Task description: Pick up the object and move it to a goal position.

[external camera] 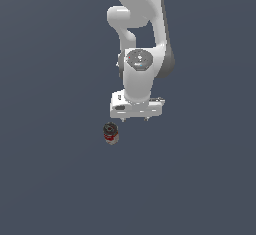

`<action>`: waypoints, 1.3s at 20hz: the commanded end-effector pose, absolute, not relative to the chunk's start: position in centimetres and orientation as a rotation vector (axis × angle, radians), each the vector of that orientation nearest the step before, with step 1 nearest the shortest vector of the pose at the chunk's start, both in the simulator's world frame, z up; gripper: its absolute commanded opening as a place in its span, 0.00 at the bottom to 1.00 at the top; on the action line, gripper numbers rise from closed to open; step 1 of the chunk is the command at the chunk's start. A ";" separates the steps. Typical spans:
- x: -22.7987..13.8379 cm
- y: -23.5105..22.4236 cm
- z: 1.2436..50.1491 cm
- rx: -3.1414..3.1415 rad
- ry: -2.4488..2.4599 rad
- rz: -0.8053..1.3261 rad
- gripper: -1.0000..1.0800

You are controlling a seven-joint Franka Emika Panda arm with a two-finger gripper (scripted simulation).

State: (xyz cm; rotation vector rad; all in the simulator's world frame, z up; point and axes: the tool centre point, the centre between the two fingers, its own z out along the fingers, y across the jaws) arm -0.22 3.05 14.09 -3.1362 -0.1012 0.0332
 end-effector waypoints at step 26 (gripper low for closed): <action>1.3 2.4 16.3 -3.128 0.106 -0.028 0.96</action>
